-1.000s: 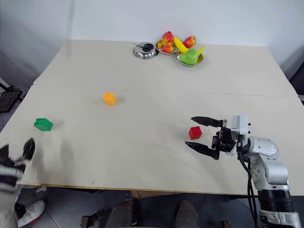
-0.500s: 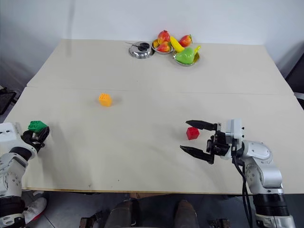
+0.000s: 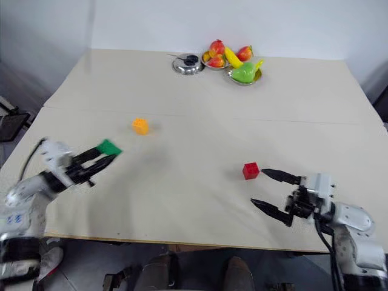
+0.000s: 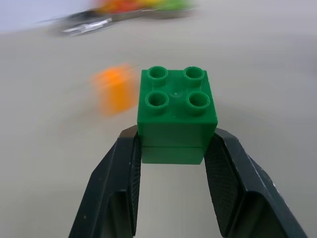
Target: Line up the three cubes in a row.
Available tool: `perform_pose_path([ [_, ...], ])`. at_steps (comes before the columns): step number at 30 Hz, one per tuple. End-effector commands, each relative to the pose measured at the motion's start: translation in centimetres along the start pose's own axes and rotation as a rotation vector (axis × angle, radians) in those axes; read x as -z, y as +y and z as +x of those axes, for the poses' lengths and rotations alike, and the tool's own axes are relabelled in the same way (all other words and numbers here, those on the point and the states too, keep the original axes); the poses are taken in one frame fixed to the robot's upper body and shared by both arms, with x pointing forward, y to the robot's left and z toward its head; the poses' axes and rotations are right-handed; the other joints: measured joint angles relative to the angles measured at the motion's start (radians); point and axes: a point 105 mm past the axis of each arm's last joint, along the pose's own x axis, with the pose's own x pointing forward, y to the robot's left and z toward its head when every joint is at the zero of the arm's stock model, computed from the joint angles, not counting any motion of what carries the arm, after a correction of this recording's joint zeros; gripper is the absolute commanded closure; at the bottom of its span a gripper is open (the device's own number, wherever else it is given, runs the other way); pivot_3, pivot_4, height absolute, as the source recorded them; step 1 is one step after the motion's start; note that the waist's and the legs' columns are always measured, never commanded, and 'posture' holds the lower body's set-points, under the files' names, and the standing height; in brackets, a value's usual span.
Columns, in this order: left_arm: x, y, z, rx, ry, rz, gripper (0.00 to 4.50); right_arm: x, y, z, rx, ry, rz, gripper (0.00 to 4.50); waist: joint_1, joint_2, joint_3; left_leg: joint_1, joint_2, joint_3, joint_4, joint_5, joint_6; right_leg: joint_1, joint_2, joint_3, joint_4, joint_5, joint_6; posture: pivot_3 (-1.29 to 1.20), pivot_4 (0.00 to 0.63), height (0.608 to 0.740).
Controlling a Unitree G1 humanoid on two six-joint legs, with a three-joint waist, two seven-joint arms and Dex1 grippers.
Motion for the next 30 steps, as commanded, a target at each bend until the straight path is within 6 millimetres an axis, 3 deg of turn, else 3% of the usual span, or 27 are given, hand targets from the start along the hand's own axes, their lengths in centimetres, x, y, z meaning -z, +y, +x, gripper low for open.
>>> perform_pose_path([
  [1,-1.9,-2.8,6.1,0.352,0.009,0.117,3.03,-0.9,-0.4,-2.1,0.071,0.041,-0.064,0.0,0.011,0.0,0.0,0.0,0.0,0.0,0.002,0.0,0.0,0.0,0.0,0.0,0.0,0.0,0.0,0.0,0.15,0.74],
  [4,-2.2,-4.1,10.2,0.51,0.015,0.11,3.03,-1.1,0.0,-2.6,0.104,0.05,-0.075,0.0,0.004,0.001,0.0,0.0,0.0,0.001,0.004,-0.001,0.001,0.001,0.001,0.001,0.0,0.001,0.0,0.0,0.15,0.74],
  [6,-1.3,-5.2,12.1,0.588,0.053,0.104,3.03,-1.4,0.5,-2.8,0.128,0.046,-0.081,0.0,-0.002,0.001,0.0,0.0,0.0,0.002,0.004,-0.001,0.001,0.0,0.002,0.002,0.0,0.001,0.0,0.0,0.15,0.74],
  [12,0.5,-6.3,15.0,0.615,0.09,0.082,3.03,-2.2,2.1,-3.2,0.192,0.049,-0.082,0.0,-0.019,-0.002,0.002,0.0,0.002,0.002,0.002,-0.001,0.001,-0.001,0.003,0.003,-0.002,0.001,0.0,0.0,0.15,0.74],
  [24,1.6,-7.4,16.5,0.646,0.136,0.1,3.03,-2.3,4.0,-3.1,0.254,0.051,-0.077,0.0,-0.009,-0.005,0.004,-0.002,0.002,0.001,0.008,-0.003,0.002,0.0,0.002,0.003,-0.001,0.001,0.0,0.0,0.15,0.74],
  [30,1.7,-7.6,17.0,0.651,0.168,0.131,3.03,-1.7,4.7,-4.8,0.263,0.103,-0.063,0.0,0.0,-0.005,0.004,-0.002,0.002,0.001,0.008,-0.004,0.002,0.0,0.002,0.003,-0.001,0.001,0.0,0.0,0.15,0.74],
])
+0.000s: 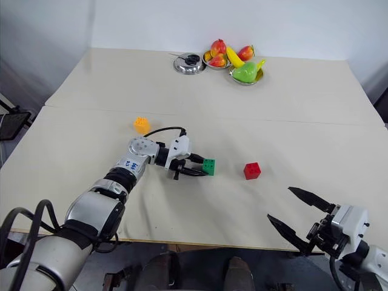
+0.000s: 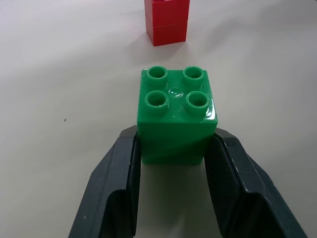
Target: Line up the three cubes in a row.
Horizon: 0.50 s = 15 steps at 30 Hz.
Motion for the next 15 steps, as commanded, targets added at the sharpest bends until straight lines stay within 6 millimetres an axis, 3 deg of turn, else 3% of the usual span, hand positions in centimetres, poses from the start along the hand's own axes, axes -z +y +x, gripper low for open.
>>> perform_pose_path([
  [1,-0.2,0.2,0.6,0.009,0.034,0.015,3.03,-0.5,-0.2,-1.5,0.017,0.012,-0.049,0.0,0.005,0.0,0.0,0.0,0.0,0.0,0.0,0.0,0.0,0.0,0.0,0.0,0.0,0.0,0.0,0.0,0.15,0.74],
  [3,-0.4,0.4,0.7,0.006,0.033,0.009,3.03,-0.3,-0.2,-1.7,0.02,0.019,-0.045,0.0,0.008,0.0,0.0,0.0,0.0,0.0,0.0,0.0,0.0,0.0,0.0,0.0,0.0,0.0,0.0,0.0,0.15,0.74],
  [8,-1.0,0.7,0.1,-0.003,-0.01,0.002,1.47,-0.4,-0.1,-1.3,0.012,-0.001,-0.041,0.0,0.008,0.0,0.0,0.0,0.0,0.0,0.001,0.0,0.0,0.0,0.0,0.0,0.0,0.0,0.0,0.0,0.15,0.74],
  [11,-1.2,1.2,-1.4,-0.049,-0.045,0.015,0.49,-0.6,-0.2,-0.3,-0.02,-0.026,-0.038,0.0,0.003,0.0,0.0,0.0,0.0,0.0,0.001,0.0,0.0,-0.001,0.0,0.0,0.0,0.0,0.0,0.0,0.15,0.74],
  [15,-1.2,0.9,-5.1,-0.088,-0.096,0.082,0.49,-1.2,-0.6,1.4,-0.072,-0.072,-0.044,0.0,-0.015,0.0,0.0,0.0,0.001,0.0,0.0,0.0,0.0,-0.001,0.0,0.0,0.002,0.0,-0.001,0.0,0.15,0.74],
])
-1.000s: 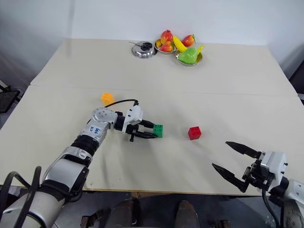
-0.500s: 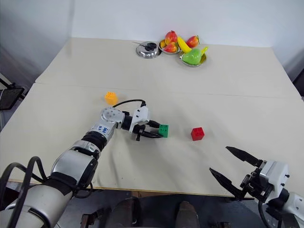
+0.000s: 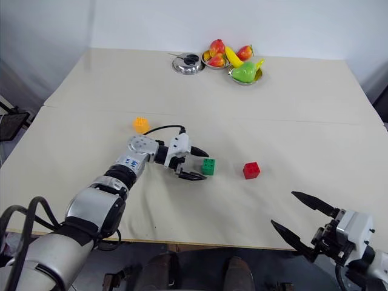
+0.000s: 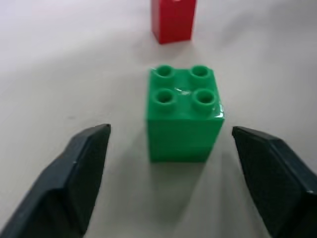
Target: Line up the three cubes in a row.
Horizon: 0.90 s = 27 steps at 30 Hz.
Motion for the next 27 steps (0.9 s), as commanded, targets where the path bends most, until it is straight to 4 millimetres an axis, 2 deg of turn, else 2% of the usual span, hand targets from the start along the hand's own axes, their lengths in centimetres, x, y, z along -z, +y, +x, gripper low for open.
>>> perform_pose_path([
  [1,-1.1,0.1,-3.3,-0.052,-0.088,0.096,0.49,-0.7,-0.5,1.1,-0.041,-0.038,-0.004,0.0,-0.006,0.0,0.0,0.0,0.0,0.0,0.0,0.0,0.0,0.0,0.0,0.0,0.0,0.0,0.0,0.0,0.15,0.74],
  [4,-1.2,-0.7,-6.7,-0.128,-0.122,0.153,0.49,-0.9,-1.1,2.3,-0.084,-0.063,0.0,0.0,-0.011,0.001,0.0,0.001,0.001,0.0,-0.001,0.0,0.0,0.0,0.0,0.0,0.001,0.0,0.0,0.0,0.15,0.74],
  [6,-1.2,-1.5,-9.5,-0.243,-0.141,0.148,0.15,-1.0,-1.6,3.2,-0.116,-0.079,0.005,0.0,-0.015,0.002,0.001,0.001,0.001,0.0,-0.001,0.0,0.0,0.0,0.0,0.0,0.002,0.0,-0.001,0.0,0.15,0.74],
  [9,-0.4,-3.2,-14.9,-0.54,-0.125,0.115,0.02,-1.6,-3.1,5.1,-0.128,-0.127,-0.001,0.0,-0.032,0.002,0.001,0.001,0.001,0.0,0.0,0.0,0.0,0.0,0.001,0.001,0.004,0.0,0.0,0.0,0.15,0.74],
  [12,0.6,-5.1,-19.0,-0.818,-0.107,0.039,0.02,-2.2,-3.2,6.5,-0.189,-0.16,-0.007,0.0,-0.026,0.002,0.002,0.001,0.002,0.0,0.0,0.0,0.0,0.0,0.001,0.001,0.006,0.0,0.0,0.0,0.15,0.74],
  [14,2.0,-6.9,-22.4,-1.042,-0.104,-0.029,0.02,-2.5,-3.0,7.5,-0.226,-0.18,-0.01,0.0,-0.021,0.002,0.002,0.001,0.002,0.0,0.001,0.0,0.0,0.0,0.001,0.001,0.006,0.0,0.0,0.0,0.15,0.74],
  [16,3.4,-9.2,-24.4,-1.182,-0.066,-0.085,0.02,-2.7,-2.9,8.1,-0.258,-0.19,0.002,0.0,-0.019,0.002,0.002,0.001,0.002,0.0,0.002,-0.001,0.0,0.001,0.001,0.001,0.003,0.0,0.0,0.0,0.15,0.74],
  [20,5.4,-13.9,-26.0,-1.355,-0.031,-0.227,0.02,-3.0,-2.7,8.8,-0.297,-0.208,-0.007,0.0,-0.018,0.002,0.002,0.001,0.002,0.0,0.002,-0.002,0.0,0.001,0.001,0.001,0.003,0.0,0.0,0.0,0.15,0.74],
  [22,5.6,-14.9,-26.0,-1.398,-0.046,-0.27,0.02,-3.2,-2.7,8.9,-0.3,-0.214,-0.015,0.0,-0.011,0.002,0.002,0.001,0.002,0.0,0.003,-0.002,0.0,0.001,0.001,0.001,0.003,0.0,-0.001,0.0,0.15,0.74],
  [24,5.5,-15.0,-25.4,-1.395,-0.059,-0.291,0.02,-3.2,-2.8,8.9,-0.3,-0.214,-0.017,0.0,-0.002,0.002,0.001,0.001,0.003,0.0,0.003,-0.002,0.0,0.001,0.001,0.001,0.003,0.0,-0.001,0.0,0.15,0.74],
  [27,4.8,-13.2,-23.8,-1.336,-0.106,-0.308,0.02,-3.0,-2.8,8.8,-0.298,-0.203,-0.007,0.0,0.002,0.002,0.001,0.001,0.002,0.0,0.003,-0.003,0.001,0.001,0.001,0.001,0.003,0.0,-0.001,0.0,0.15,0.74],
])
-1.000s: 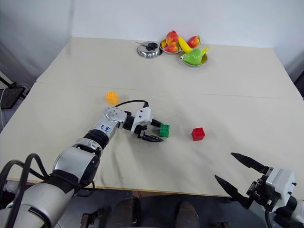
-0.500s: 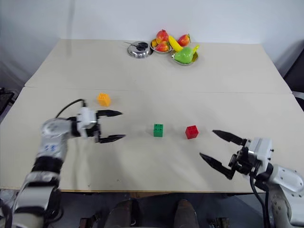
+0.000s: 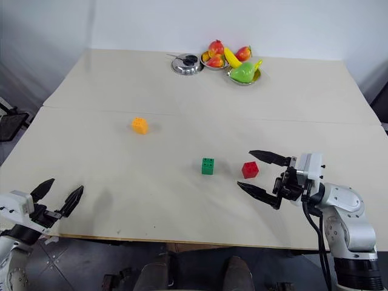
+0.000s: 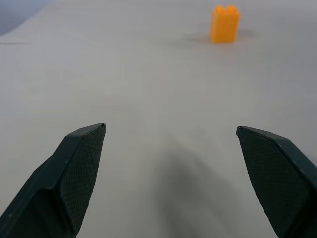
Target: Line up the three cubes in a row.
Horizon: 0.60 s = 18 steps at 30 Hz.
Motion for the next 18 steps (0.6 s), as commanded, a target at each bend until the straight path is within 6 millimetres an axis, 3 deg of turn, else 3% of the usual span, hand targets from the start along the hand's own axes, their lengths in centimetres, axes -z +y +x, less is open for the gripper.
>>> perform_pose_path([
  [1,-2.2,-1.4,2.3,0.066,-0.069,-0.01,0.02,-0.5,0.1,-0.1,-0.001,-0.017,-0.015,0.0,-0.001,0.0,0.0,0.0,0.0,0.0,0.0,0.0,0.0,0.0,0.0,0.0,0.0,0.0,0.0,0.0,0.15,0.74],
  [3,-2.6,-1.8,3.8,0.095,-0.068,-0.009,0.02,-0.4,0.2,-0.1,-0.002,-0.012,-0.017,0.0,-0.003,0.0,0.0,0.0,0.0,0.0,0.0,0.0,0.0,0.0,0.0,0.0,0.0,0.0,0.0,0.0,0.15,0.74],
  [8,-4.5,-4.4,13.7,0.171,-0.027,-0.125,0.02,-0.4,0.8,-0.1,-0.007,0.001,-0.011,0.0,0.012,-0.001,-0.001,0.0,0.0,-0.001,0.001,0.002,-0.002,0.0,0.001,0.0,0.001,0.001,0.0,0.0,0.15,0.74],
  [11,-5.2,-5.4,17.9,0.182,0.017,-0.14,0.02,-0.6,1.2,0.3,-0.009,-0.001,-0.005,0.0,0.006,-0.002,-0.001,-0.001,-0.001,0.0,0.0,0.002,-0.002,0.0,0.001,0.0,-0.001,0.002,0.001,0.0,0.15,0.74],
  [13,-5.4,-6.4,19.5,0.215,0.037,-0.119,0.02,-0.5,1.4,0.4,0.003,0.001,-0.007,0.0,-0.005,-0.002,-0.001,-0.001,-0.001,0.0,0.0,0.002,-0.002,0.0,0.001,0.0,0.0,0.002,0.001,0.0,0.15,0.74],
  [18,-4.3,-6.5,21.8,0.182,0.113,-0.074,0.02,-0.5,1.7,0.7,0.025,0.0,-0.01,0.0,-0.015,-0.002,-0.001,0.0,0.0,0.003,-0.006,0.002,-0.002,-0.002,0.002,0.0,-0.002,0.002,0.001,0.0,0.15,0.74],
])
